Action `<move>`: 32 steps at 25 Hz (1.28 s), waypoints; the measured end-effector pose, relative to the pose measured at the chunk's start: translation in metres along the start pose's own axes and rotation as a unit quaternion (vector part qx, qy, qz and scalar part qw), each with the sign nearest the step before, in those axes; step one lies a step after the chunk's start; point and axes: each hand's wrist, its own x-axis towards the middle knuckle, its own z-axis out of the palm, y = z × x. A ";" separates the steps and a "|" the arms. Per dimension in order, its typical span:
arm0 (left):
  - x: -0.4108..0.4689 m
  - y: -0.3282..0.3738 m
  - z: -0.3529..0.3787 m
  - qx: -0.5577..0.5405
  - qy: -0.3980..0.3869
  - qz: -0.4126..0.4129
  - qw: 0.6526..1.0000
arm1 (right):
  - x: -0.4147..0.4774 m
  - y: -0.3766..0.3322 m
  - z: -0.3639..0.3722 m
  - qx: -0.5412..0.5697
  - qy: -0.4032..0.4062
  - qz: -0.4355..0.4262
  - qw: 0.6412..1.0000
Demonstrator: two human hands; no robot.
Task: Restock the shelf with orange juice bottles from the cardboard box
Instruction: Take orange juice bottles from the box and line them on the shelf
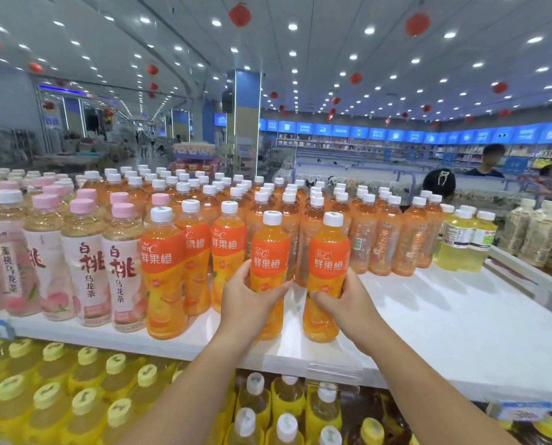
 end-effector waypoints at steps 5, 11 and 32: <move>0.001 -0.007 0.006 0.010 0.017 0.012 1.000 | 0.006 0.013 0.011 0.005 -0.027 -0.009 1.000; -0.019 -0.025 -0.001 0.138 0.033 0.011 0.990 | 0.000 0.033 0.002 0.000 -0.045 0.009 0.999; -0.001 -0.051 0.011 0.284 0.113 0.069 0.949 | 0.023 0.048 0.025 0.047 -0.030 -0.006 0.998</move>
